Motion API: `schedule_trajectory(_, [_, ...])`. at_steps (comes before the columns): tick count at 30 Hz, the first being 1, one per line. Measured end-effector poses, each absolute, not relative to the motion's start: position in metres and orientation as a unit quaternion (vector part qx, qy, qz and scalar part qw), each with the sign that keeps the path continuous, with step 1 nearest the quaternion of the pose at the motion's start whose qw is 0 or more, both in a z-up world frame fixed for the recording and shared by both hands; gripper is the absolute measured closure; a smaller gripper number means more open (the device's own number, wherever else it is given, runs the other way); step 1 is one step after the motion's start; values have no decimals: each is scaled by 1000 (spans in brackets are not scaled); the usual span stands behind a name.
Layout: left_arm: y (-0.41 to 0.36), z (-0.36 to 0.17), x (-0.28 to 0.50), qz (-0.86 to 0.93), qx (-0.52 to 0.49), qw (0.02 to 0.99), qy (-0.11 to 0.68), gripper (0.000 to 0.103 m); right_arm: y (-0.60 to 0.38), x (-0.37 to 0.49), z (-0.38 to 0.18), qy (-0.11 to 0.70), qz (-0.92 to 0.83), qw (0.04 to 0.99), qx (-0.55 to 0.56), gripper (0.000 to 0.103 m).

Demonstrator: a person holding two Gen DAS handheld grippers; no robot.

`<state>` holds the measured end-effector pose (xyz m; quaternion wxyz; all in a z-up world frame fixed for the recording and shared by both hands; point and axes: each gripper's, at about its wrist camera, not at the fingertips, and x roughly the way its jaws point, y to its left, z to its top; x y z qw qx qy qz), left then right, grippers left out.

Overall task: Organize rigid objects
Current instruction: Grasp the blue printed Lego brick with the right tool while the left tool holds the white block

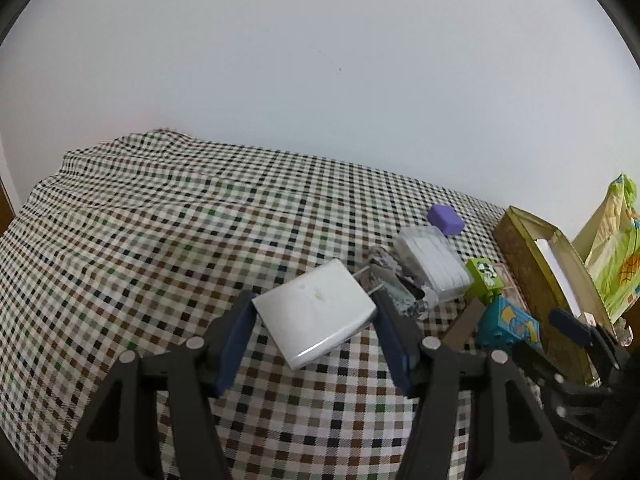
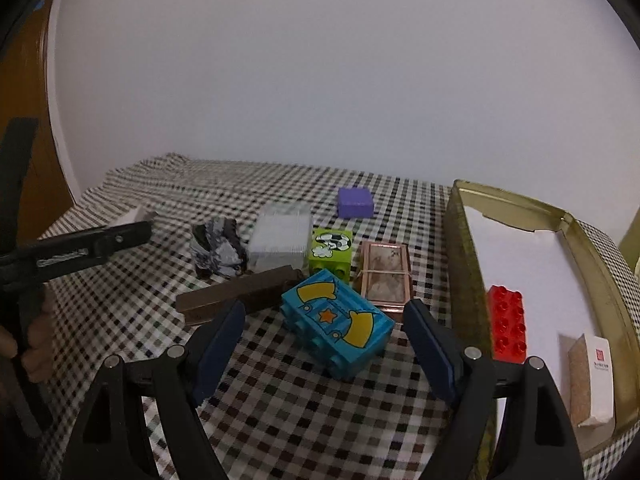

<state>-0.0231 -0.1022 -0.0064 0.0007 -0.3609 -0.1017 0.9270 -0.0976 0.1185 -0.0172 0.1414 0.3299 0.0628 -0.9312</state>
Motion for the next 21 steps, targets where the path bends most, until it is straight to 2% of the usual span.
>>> schedule_trajectory(9, [-102, -12, -30, 927, -364, -6, -86, 44, 111, -117, -27, 87, -918, 127, 366, 20])
schedule_trajectory(11, [-103, -14, -32, 927, -365, -12, -84, 44, 106, -116, -29, 93, -912, 148, 372, 20])
schedule_trajectory(14, [-103, -16, -35, 928, -365, -20, -79, 44, 100, -116, -34, 105, -903, 157, 385, 29])
schedule_trajectory(15, [-103, -16, -35, 928, -363, -24, -77, 44, 99, -117, -36, 107, -900, 160, 392, 38])
schedule_trajectory(17, [-105, -16, -36, 930, -360, -31, -72, 44, 99, -116, -40, 99, -890, 172, 410, 47])
schedule_trajectory(18, [-105, -16, -36, 930, -359, -32, -72, 44, 100, -116, -42, 92, -887, 179, 416, 56])
schedule_trajectory(21, [-106, -16, -37, 931, -357, -31, -71, 44, 103, -108, -40, 83, -887, 186, 414, 58])
